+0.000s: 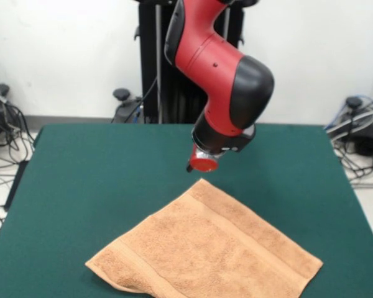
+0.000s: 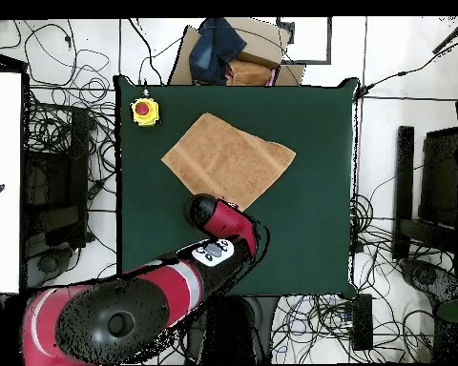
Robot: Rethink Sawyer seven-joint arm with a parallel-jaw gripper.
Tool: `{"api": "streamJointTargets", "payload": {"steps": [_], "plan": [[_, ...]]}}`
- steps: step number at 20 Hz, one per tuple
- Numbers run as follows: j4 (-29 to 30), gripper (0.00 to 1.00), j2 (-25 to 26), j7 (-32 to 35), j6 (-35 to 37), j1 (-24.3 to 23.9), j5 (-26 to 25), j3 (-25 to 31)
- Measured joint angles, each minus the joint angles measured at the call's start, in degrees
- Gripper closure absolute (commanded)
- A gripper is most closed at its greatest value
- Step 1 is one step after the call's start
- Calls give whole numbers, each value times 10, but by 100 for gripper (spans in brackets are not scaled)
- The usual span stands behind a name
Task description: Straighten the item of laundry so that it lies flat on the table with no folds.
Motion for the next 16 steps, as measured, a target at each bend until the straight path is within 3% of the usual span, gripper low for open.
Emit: {"api": "streamJointTargets", "payload": {"steps": [8, 9, 16], "plan": [[0, 100, 0, 0, 0, 1, 0, 0], [0, 0, 0, 0, 0, 4, 0, 0], [0, 0, 2, 0, 0, 15, 0, -2]]}}
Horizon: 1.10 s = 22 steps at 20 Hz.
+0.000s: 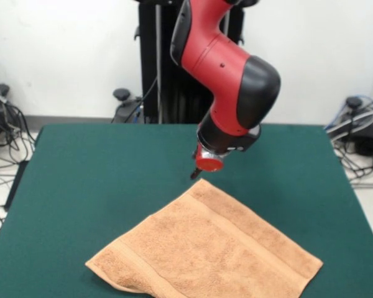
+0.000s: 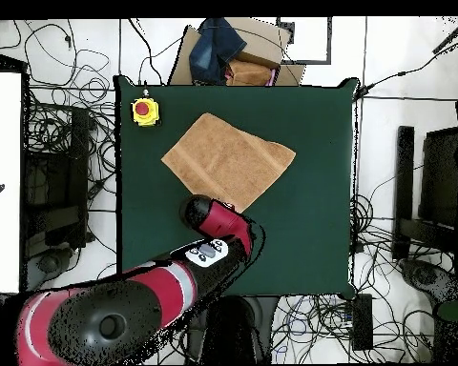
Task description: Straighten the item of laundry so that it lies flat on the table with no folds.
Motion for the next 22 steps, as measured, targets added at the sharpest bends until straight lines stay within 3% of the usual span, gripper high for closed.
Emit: {"api": "streamJointTargets", "payload": {"steps": [22], "plan": [[-33, 0, 39, 0, 0, 13, 0, -4]]}}
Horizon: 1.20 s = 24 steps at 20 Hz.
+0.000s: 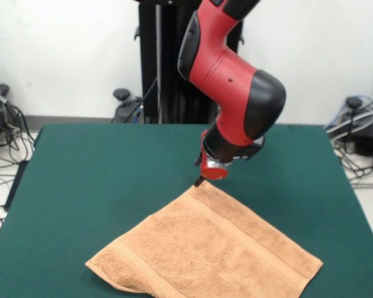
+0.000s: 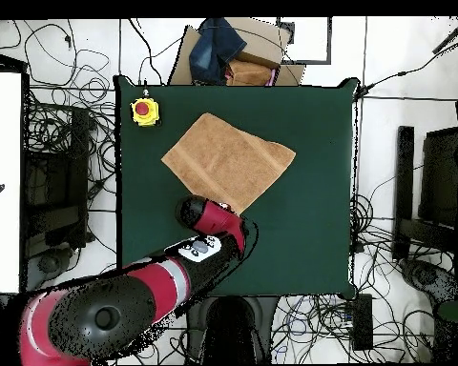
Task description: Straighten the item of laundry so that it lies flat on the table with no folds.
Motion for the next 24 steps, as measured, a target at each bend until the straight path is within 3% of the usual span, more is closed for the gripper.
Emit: {"api": "streamJointTargets", "payload": {"steps": [10, 24], "plan": [[-36, 0, 25, 0, 0, 0, 2, -2], [-39, 0, 26, 0, 1, 0, 2, -4]]}}
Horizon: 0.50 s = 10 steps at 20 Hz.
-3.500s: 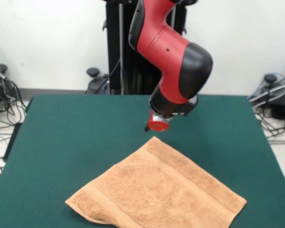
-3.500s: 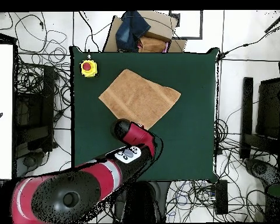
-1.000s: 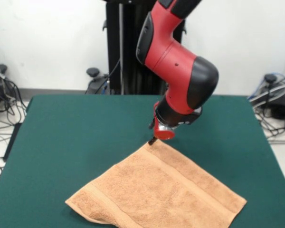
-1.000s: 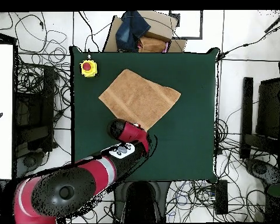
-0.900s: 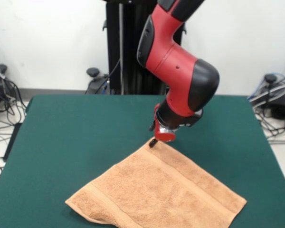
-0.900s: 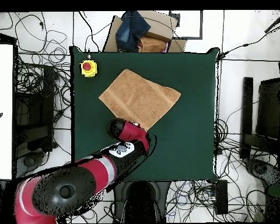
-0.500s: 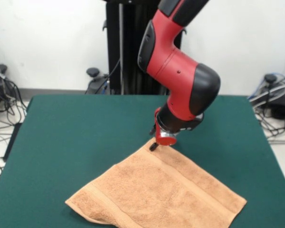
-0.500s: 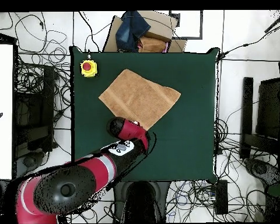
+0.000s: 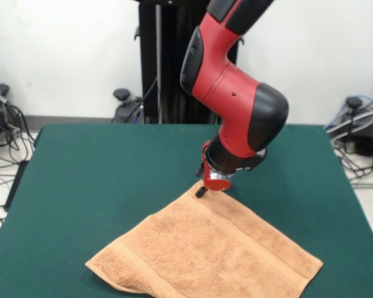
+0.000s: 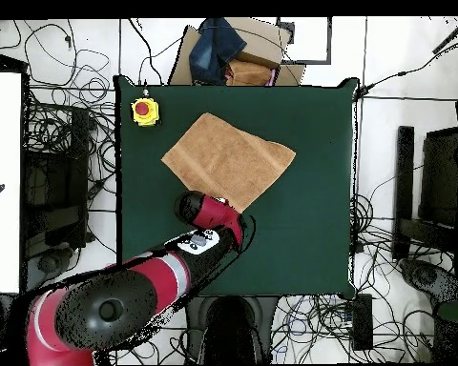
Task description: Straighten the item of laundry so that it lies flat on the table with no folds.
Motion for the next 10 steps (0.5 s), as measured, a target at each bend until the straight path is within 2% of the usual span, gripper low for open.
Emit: {"api": "streamJointTargets", "payload": {"steps": [10], "plan": [[24, 0, -23, 0, 0, -6, 0, 7]]}}
